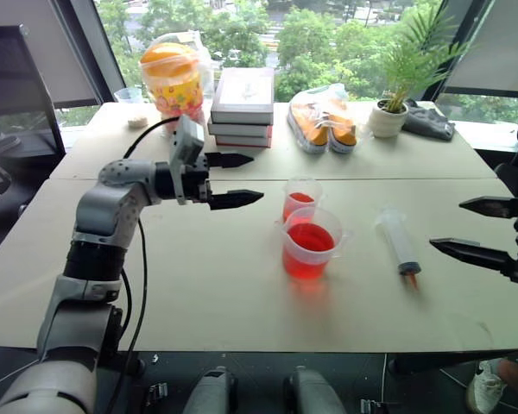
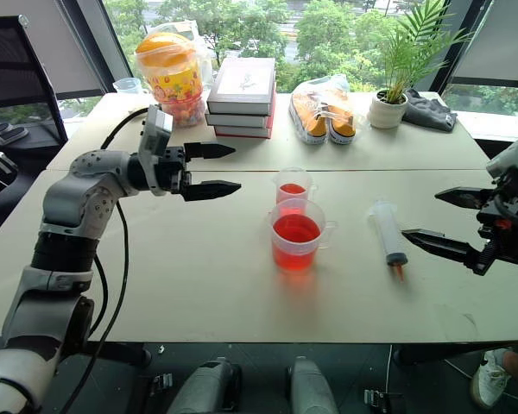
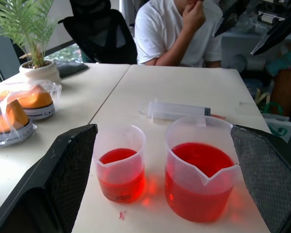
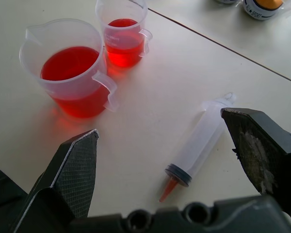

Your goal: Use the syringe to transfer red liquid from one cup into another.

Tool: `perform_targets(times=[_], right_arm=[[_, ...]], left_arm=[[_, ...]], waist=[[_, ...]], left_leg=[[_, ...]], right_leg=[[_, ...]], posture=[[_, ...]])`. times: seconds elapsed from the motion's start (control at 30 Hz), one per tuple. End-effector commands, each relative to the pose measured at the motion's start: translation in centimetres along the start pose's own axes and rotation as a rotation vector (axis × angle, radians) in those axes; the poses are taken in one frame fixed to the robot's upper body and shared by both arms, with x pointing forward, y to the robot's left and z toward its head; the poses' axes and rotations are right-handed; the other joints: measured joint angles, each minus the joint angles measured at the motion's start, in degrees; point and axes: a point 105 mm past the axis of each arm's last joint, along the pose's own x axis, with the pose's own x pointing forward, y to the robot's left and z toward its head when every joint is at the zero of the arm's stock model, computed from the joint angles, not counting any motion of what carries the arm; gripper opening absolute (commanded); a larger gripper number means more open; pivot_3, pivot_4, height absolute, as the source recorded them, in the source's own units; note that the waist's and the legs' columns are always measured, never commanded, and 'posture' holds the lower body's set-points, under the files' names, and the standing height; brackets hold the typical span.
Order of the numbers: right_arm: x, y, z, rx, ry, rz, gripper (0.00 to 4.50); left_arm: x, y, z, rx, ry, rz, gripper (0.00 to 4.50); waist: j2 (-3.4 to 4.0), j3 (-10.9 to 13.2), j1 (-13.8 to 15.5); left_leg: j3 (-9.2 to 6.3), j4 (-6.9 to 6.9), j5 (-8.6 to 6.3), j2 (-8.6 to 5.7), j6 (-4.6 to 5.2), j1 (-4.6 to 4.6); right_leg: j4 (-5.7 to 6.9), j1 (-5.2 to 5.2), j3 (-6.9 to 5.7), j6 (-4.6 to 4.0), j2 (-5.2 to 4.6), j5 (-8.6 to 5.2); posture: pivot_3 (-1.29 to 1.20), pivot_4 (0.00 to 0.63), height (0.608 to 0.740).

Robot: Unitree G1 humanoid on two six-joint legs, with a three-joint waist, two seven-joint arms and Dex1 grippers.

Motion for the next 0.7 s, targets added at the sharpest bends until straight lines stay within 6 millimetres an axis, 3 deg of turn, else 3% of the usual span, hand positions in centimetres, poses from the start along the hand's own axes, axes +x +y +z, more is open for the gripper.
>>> perform_targets(times=[0.03, 0.7], right_arm=[[-0.43, 0.1, 0.84, -0.036, -0.015, -0.021, 4.47], [-0.52, -0.11, 0.41, 0.0, 0.008, -0.045, 4.47]], left_arm=[[0.07, 0.03, 1.03, 0.031, -0.017, -0.002, 4.5], [0.44, -0.15, 1.21, 0.028, -0.019, -0.016, 4.5]], waist=[[0.0, 0.0, 0.02], [0.0, 0.0, 0.02]], left_leg=[[0.0, 0.0, 0.0, 0.0, 0.0, 0.0], [0.0, -0.01, -0.01, 0.0, 0.01, -0.01]], right_leg=[[0.0, 0.0, 0.0, 0.0, 0.0, 0.0], [-0.03, 0.0, 0.0, 0.0, 0.0, 0.0]], posture=[[0.0, 0.15, 0.74], [0.0, 0.15, 0.74]])
